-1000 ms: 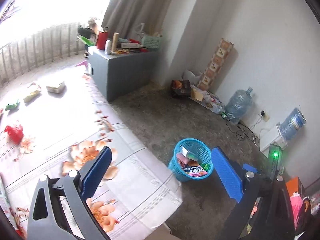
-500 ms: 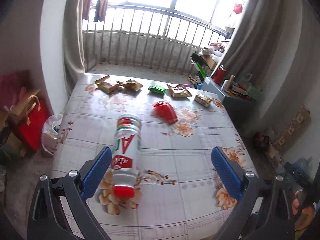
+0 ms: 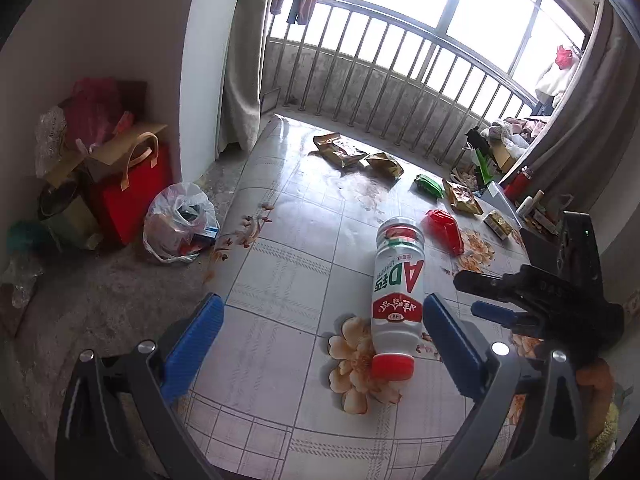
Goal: Collect trash
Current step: 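Close the right gripper on the white drink bottle and lift it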
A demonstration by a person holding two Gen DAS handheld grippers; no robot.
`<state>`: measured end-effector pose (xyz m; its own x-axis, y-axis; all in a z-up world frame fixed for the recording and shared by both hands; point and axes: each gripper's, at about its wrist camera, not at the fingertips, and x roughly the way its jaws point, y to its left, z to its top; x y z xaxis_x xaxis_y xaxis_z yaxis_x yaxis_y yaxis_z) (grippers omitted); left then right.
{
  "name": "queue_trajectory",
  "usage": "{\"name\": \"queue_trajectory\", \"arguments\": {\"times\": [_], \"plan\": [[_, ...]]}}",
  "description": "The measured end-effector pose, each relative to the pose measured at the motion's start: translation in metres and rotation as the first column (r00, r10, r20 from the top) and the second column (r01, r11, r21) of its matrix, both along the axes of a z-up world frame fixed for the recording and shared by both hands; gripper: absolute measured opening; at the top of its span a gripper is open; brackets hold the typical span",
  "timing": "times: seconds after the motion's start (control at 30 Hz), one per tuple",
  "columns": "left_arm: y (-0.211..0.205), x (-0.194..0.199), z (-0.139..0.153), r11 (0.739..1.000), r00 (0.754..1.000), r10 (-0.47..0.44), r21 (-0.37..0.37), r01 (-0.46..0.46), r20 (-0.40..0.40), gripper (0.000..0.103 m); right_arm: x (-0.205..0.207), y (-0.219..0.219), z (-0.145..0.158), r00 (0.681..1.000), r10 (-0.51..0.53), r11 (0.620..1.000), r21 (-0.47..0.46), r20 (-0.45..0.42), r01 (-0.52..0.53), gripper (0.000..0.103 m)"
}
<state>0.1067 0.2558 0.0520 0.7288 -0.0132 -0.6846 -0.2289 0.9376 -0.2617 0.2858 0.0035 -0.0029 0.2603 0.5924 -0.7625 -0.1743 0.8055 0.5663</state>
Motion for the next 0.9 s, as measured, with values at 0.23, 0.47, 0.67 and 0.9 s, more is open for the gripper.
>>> {"name": "queue_trajectory", "arguments": {"times": [0.23, 0.47, 0.67, 0.9], "plan": [[0.004, 0.009, -0.009, 1.000, 1.000, -0.014, -0.003, 0.014, -0.023, 0.097, 0.025, 0.022, -0.029, 0.994, 0.009, 1.000, -0.002, -0.110, -0.009, 0.067], [0.001, 0.027, -0.014, 1.000, 0.999, -0.021, -0.009, 0.021, -0.038, 0.097, 0.026, 0.026, -0.038, 0.987, 0.047, 0.997, 0.073, -0.152, -0.036, 0.058], [-0.014, 0.057, -0.011, 0.998, 0.997, -0.057, -0.003, 0.057, -0.041, 0.097, 0.010, -0.018, -0.033, 0.991, 0.051, 0.997, 0.068, -0.124, -0.042, 0.058], [-0.079, 0.130, -0.017, 0.977, 0.974, -0.215, -0.019, 0.215, -0.070, 0.097, -0.034, -0.135, -0.021, 0.993, -0.098, 0.995, -0.028, -0.063, 0.096, 0.058]]}}
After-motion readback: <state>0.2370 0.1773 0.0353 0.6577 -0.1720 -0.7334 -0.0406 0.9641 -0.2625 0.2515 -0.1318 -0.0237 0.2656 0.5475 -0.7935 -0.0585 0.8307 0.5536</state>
